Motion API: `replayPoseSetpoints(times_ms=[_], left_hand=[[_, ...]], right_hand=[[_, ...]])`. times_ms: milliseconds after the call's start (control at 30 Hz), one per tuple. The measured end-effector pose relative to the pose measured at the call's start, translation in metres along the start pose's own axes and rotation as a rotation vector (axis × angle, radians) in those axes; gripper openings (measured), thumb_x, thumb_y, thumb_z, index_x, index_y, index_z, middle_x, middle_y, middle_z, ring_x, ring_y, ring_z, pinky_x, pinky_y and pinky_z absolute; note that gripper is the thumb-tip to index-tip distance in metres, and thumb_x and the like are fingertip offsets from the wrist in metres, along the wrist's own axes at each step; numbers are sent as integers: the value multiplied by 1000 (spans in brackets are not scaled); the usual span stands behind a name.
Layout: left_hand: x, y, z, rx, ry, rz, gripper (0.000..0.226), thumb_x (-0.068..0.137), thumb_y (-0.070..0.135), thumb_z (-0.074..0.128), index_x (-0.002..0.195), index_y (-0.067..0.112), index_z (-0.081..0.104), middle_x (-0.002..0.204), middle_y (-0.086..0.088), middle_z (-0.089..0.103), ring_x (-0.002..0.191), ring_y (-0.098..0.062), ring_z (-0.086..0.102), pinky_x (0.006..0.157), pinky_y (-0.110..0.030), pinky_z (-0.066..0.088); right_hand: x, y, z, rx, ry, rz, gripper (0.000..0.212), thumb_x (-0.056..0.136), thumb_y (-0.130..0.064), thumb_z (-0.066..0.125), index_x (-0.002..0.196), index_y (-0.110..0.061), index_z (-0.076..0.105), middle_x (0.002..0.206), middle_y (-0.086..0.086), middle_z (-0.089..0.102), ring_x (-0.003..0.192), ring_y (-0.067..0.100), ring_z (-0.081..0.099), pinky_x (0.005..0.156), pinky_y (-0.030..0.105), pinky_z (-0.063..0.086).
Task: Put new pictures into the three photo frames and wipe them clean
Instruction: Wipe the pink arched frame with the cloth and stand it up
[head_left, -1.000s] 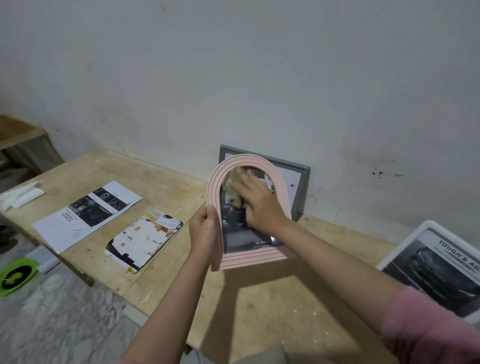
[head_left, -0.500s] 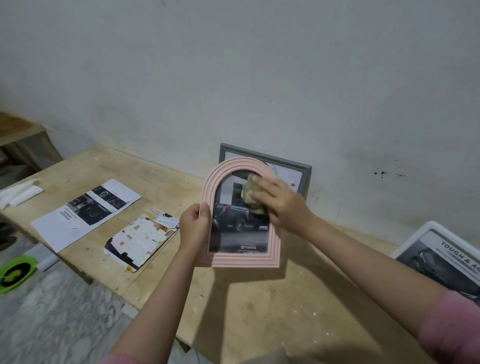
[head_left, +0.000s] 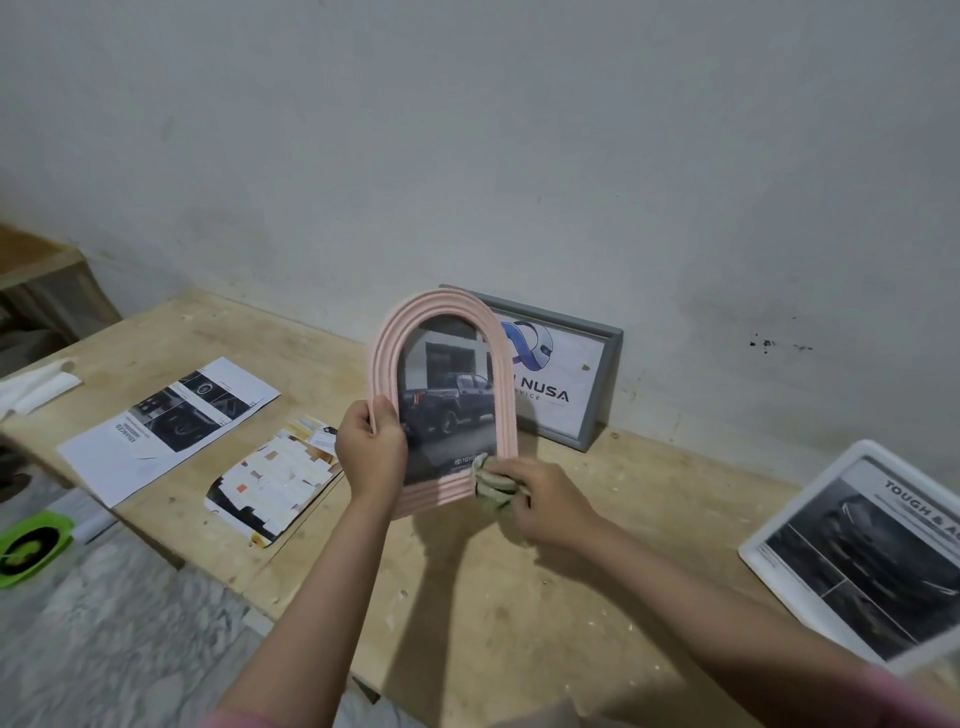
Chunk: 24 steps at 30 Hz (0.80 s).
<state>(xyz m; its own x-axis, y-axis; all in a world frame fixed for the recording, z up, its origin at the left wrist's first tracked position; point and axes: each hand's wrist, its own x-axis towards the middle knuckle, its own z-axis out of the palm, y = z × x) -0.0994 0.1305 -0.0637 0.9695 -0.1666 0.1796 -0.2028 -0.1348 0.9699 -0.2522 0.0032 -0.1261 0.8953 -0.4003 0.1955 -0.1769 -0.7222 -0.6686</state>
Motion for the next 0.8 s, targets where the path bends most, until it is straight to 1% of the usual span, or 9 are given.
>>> replayPoseSetpoints(times_ms=[67,100,167,233,300,433,600,733,800], left_hand=[[-4,-4,-2,12,-15,17,38,97,21,44,63,10,32,57,-3,30,54,-18,26,53,-32,22],[-5,-6,-3,9,-8,10,38,97,21,43,63,9,32,58,-3,29,54,-18,26,53,-32,22],[-6,-7,-2,-12,2,-21,37,97,21,42,64,9,32,59,-4,28,56,-18,26,55,-33,23],[-8,-4,1,-37,-9,-56,37,98,22,41,64,11,31,60,-3,30,58,-18,28,57,-34,25],[-10,-1,4,-50,-6,-66,37,98,23,41,64,12,32,61,-3,32,59,-19,30,59,-35,27],[-13,5,8,-64,38,-47,36,99,23,41,66,12,33,62,-2,34,58,-18,31,58,-34,27],[-13,2,7,-55,76,-47,35,99,24,41,67,14,32,62,-2,37,57,-19,35,57,-35,31],[-6,-9,-4,-44,133,-111,33,100,27,39,72,10,36,63,-2,37,56,-18,34,56,-33,30],[2,-16,-13,-25,157,-143,32,100,26,38,74,7,38,64,-2,38,55,-16,34,54,-32,28]], right_hand=[[4,-9,-13,236,121,116,44,76,-1,50,111,-18,69,98,4,71,70,11,63,61,23,52],[8,-11,-18,277,256,128,42,77,0,51,112,-16,68,98,4,71,71,8,64,62,20,52],[17,-8,-24,201,462,99,49,80,5,49,125,-13,60,120,7,65,100,11,63,85,20,50],[23,-2,-22,30,421,111,66,83,5,43,143,-21,40,148,3,40,130,16,43,101,21,39],[23,1,-8,-62,282,217,76,85,3,40,150,-31,18,159,-5,14,136,21,35,100,29,44],[12,-4,37,-54,200,338,76,82,-11,36,148,-36,5,158,0,12,130,35,39,101,50,43],[11,-41,59,-55,68,263,73,69,-25,27,140,-38,23,155,-3,25,131,30,40,95,52,46],[12,-69,58,43,-18,67,60,71,-20,36,128,-28,54,145,-2,46,124,24,49,96,39,48],[20,-74,58,201,-93,72,53,69,-17,41,116,-22,65,127,-1,62,115,16,58,93,34,50]])
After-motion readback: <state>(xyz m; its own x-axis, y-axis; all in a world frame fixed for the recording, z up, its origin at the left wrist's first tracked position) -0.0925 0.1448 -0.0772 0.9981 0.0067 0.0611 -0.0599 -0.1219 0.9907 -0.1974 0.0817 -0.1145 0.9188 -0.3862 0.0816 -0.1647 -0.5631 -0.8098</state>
